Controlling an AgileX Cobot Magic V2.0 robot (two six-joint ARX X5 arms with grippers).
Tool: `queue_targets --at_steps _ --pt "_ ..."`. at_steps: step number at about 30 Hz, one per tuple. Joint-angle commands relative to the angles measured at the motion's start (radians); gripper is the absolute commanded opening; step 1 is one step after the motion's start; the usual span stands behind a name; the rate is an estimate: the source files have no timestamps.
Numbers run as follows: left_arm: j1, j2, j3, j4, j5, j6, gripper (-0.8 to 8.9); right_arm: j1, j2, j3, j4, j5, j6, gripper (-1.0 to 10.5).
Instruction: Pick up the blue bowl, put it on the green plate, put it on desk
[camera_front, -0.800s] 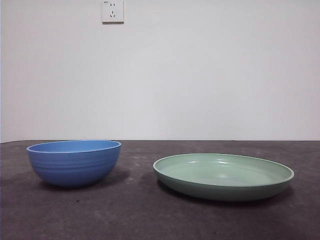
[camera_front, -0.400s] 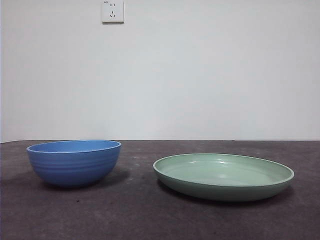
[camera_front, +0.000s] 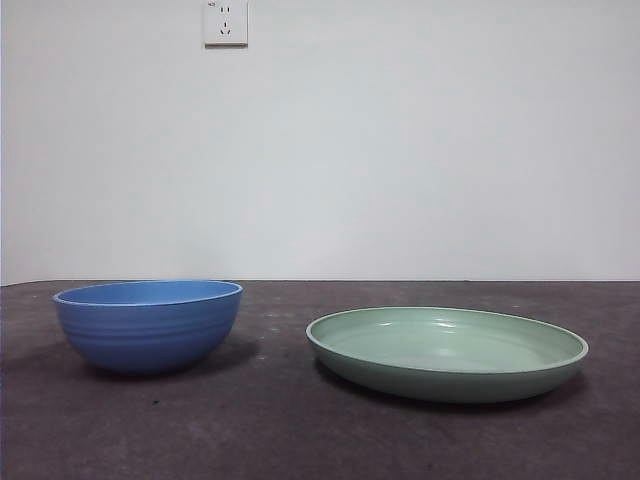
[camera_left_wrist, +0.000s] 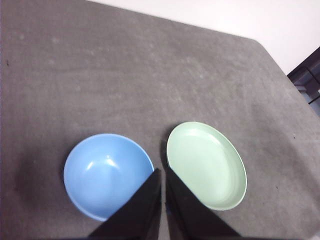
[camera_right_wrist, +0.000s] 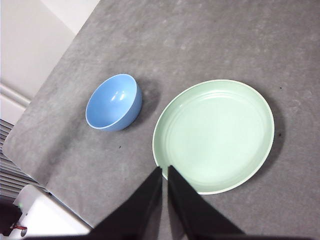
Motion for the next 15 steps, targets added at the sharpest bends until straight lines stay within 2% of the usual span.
queue_targets --at_steps 1,4,5,11,13,15 --pt "-0.003 0.013 0.020 -0.008 0.007 0.020 0.29 0.003 0.003 0.020 0.006 -0.006 -0.017 0.1" --pt "-0.003 0.013 0.020 -0.017 0.007 0.040 0.44 0.003 0.002 0.020 0.004 -0.006 -0.016 0.3" --pt "-0.003 0.013 0.020 -0.017 0.007 0.040 0.76 0.003 0.002 0.020 0.002 -0.005 -0.016 0.9" --pt "-0.003 0.013 0.020 -0.018 0.007 0.040 5.39 0.003 0.002 0.020 -0.005 -0.005 -0.013 5.4" --pt "-0.003 0.013 0.020 -0.017 0.007 0.040 5.93 0.003 0.002 0.020 -0.007 -0.005 -0.013 5.7" --pt "-0.003 0.013 0.020 -0.015 0.007 0.040 5.95 0.003 0.002 0.020 -0.008 -0.006 -0.013 5.7"
